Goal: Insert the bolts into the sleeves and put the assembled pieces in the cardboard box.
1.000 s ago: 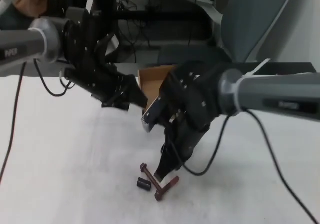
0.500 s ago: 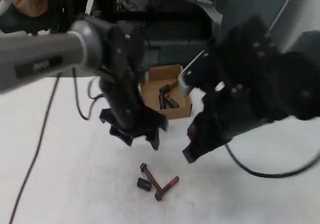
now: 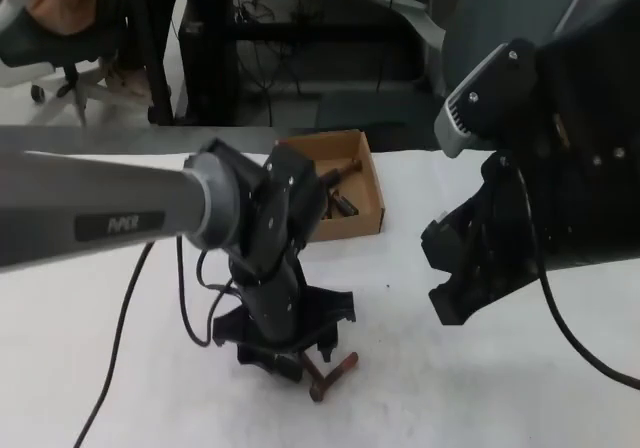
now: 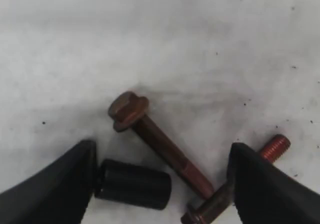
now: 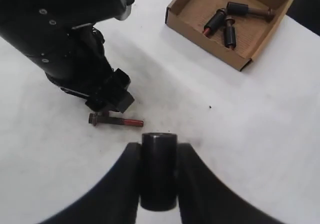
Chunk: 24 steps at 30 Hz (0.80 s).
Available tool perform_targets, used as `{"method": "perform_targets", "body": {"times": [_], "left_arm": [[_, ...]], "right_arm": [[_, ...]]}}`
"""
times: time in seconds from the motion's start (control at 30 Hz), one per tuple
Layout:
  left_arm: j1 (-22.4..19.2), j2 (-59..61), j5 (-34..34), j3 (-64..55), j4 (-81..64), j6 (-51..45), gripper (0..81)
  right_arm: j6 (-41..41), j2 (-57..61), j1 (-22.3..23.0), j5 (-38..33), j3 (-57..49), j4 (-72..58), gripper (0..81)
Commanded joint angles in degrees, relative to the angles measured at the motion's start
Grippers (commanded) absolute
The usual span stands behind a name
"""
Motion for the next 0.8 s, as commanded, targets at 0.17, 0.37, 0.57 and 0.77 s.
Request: {"method": "perform_targets", "body": {"times": [0.17,0.37,0.57,0.77], "left_arm": [[-0.2,1.8,-1.5,1.2,-9.4,-5.3,53.3],[-0.2,5.1,-0.6,1.4,-7.8,-5.7,33.3],[-0.2,5.3,-2.4,1.5,-11.7,1.1,1.8],[-0.2,2.0,-2.0,1.5,-17.5,9.6,1.8]], "right_arm": [[-3.0,-0.6,-0.2,-0.4,0.5,-0.3,0.6],[-4.8,-0.6,-1.0,-0.4,0.5,-0.3,0.6],[-4.7,-0.6,-1.8,-0.4,0.5,-0.3,0.6],[-4.5,-1.3,-1.9,-0.4,2.7,-2.5,0.6]]}}
